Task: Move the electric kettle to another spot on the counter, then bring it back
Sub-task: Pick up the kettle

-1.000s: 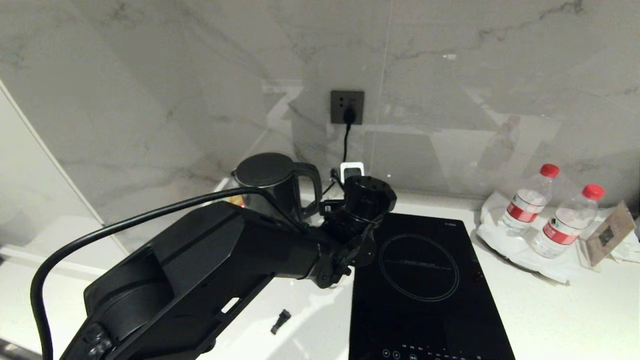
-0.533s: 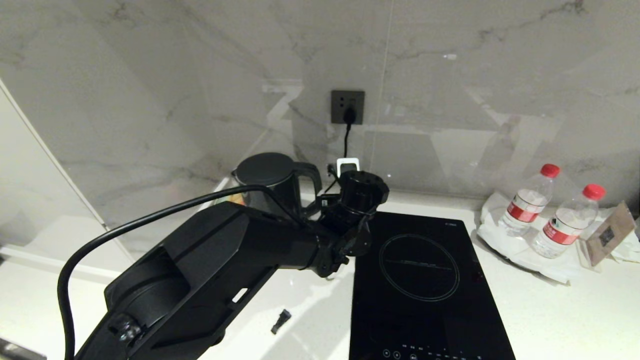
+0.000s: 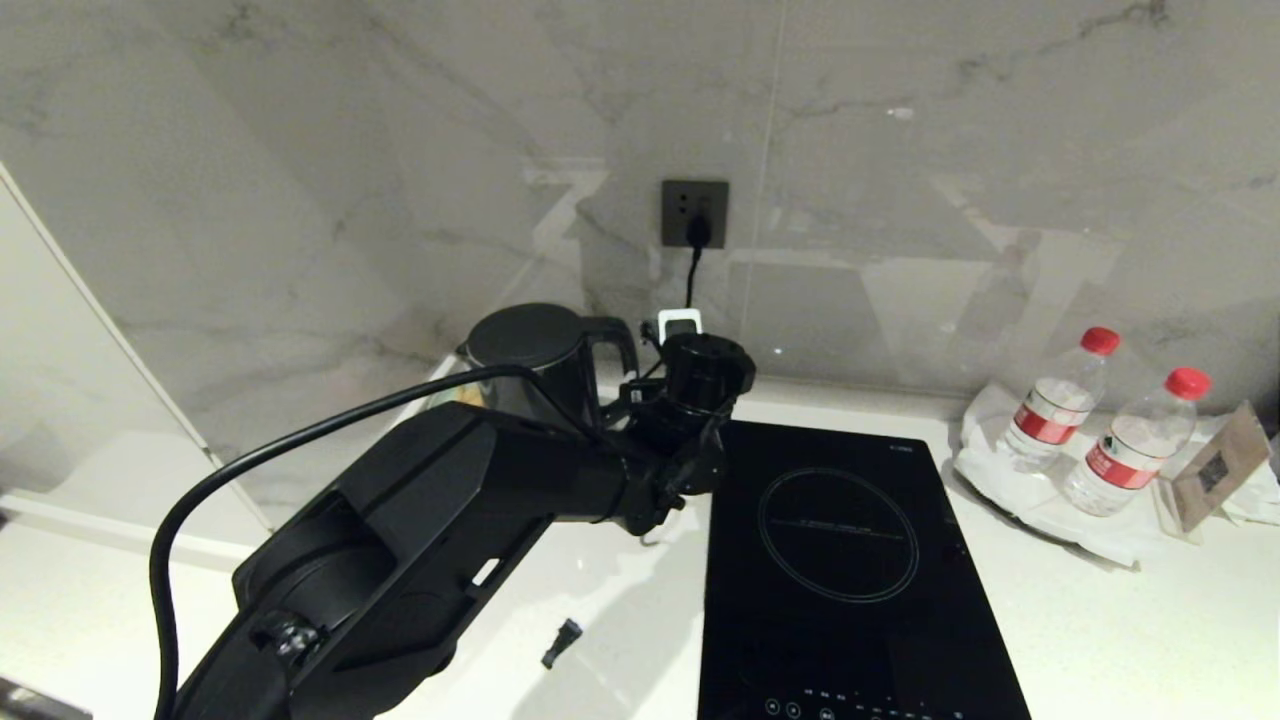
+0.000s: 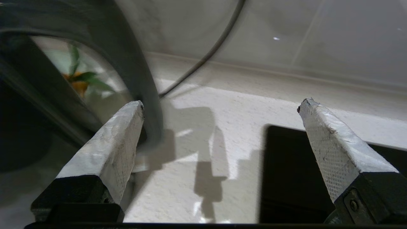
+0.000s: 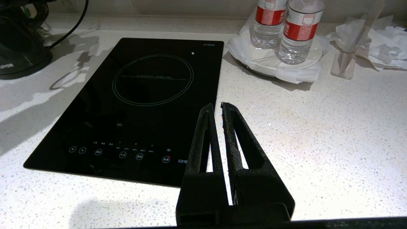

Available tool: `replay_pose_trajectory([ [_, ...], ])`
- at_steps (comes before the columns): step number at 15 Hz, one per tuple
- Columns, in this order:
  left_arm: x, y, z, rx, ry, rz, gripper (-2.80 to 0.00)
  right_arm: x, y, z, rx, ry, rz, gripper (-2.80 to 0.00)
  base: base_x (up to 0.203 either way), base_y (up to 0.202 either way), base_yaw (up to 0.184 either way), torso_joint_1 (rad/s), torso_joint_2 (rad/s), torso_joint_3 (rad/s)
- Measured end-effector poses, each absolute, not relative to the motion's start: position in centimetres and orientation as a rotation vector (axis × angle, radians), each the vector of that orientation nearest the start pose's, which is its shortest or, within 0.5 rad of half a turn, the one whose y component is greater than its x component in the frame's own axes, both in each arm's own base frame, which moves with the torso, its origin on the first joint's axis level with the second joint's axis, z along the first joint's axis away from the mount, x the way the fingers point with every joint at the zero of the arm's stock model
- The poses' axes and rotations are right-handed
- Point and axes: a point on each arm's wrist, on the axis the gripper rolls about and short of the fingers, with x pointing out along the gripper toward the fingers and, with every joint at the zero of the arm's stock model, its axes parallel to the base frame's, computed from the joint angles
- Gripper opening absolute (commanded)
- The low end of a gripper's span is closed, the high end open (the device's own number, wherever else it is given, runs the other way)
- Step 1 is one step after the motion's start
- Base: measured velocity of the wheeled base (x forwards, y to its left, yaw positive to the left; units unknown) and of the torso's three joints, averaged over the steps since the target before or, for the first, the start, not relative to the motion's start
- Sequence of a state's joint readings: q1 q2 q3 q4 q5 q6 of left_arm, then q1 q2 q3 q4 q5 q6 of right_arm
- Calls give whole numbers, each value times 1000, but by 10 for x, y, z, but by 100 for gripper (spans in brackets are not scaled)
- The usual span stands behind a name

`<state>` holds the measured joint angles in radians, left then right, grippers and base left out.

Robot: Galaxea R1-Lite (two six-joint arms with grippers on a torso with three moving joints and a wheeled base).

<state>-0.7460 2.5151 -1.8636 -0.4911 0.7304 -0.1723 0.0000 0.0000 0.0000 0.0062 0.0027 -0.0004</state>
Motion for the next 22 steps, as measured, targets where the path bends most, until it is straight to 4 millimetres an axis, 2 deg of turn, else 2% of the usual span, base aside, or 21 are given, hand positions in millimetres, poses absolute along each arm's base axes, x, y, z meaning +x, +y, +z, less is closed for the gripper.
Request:
replay_pose_trajectory([
  [6,392,-346,113,-65,121,0,0,-23,0,75,0,6,2,-280,0,0,0,0,0,0],
  [11,371,-366,109,-59,119,11,0,-23,0,75,0,6,3,-280,0,0,0,0,0,0],
  [15,370,-369,104,-52,115,51,0,-23,0,75,0,6,3,-280,0,0,0,0,0,0],
  [22,382,-363,111,-58,95,74,0,-23,0,75,0,6,3,-280,0,0,0,0,0,0],
])
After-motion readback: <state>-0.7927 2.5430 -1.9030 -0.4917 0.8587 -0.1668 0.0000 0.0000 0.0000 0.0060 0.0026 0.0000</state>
